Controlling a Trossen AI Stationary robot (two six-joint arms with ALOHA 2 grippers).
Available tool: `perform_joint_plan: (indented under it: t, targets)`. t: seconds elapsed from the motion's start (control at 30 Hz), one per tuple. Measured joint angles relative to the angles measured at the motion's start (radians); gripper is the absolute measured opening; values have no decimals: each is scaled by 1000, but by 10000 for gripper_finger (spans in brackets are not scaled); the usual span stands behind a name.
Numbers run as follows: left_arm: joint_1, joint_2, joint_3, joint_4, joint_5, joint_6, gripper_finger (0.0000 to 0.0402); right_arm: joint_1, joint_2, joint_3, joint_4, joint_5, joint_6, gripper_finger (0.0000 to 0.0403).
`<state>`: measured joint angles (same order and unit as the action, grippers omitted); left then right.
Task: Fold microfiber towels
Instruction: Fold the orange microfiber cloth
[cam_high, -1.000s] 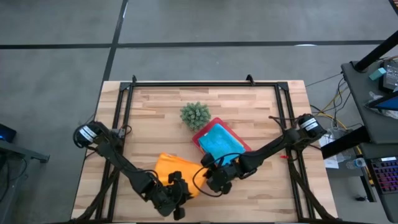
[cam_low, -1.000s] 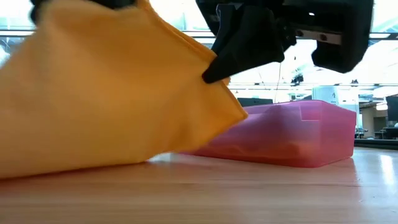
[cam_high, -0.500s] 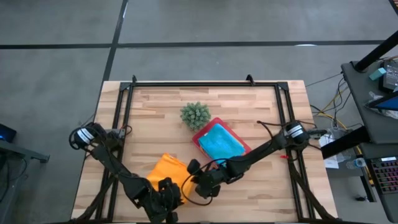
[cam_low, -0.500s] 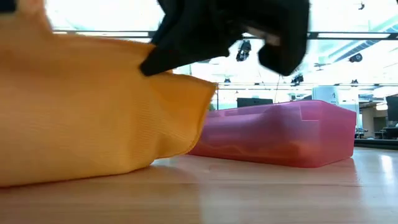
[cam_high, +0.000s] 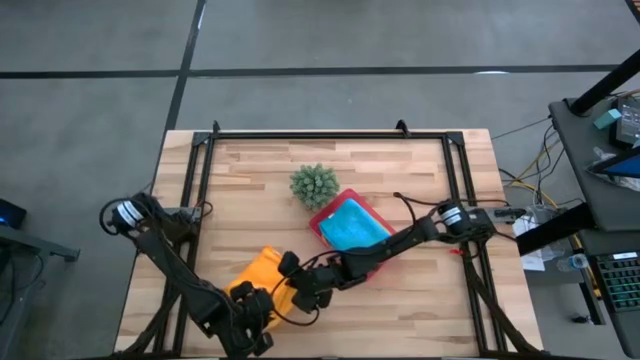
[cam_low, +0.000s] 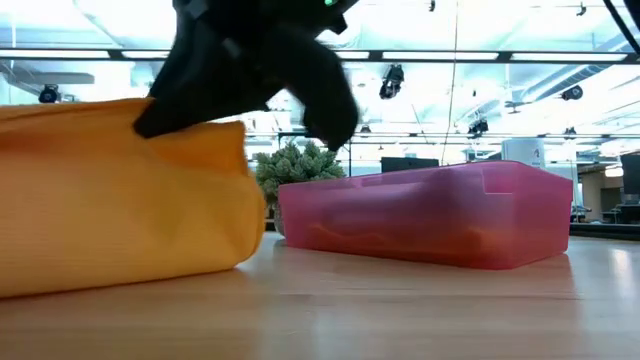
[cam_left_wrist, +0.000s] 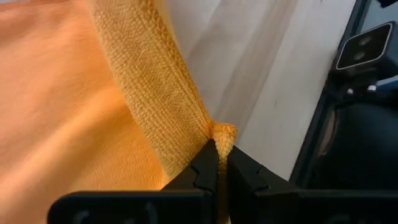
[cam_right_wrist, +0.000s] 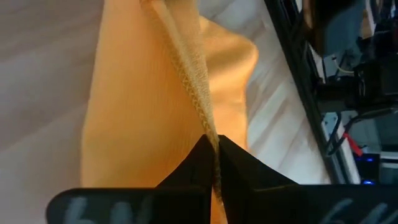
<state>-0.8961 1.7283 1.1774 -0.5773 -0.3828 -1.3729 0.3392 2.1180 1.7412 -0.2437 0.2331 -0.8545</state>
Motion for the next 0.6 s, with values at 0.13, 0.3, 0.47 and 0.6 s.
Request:
perform_joint_plan:
  t: [0.13,0.3,0.47,0.6]
  targets:
    - [-5,-29,-2,-88,33,-64,0,-17,34,51,4,6,-38,9]
    - [-7,-40,-4,-216,79,-126,0,-40,48,82,12,0,-71,8]
    - [-7,-45,-4,-314,94,-140,0,-67,48,103,23,-10,-81,8]
    - [-7,-47,-5,-362,103,-146,0,-84,48,98,61,-31,-81,8]
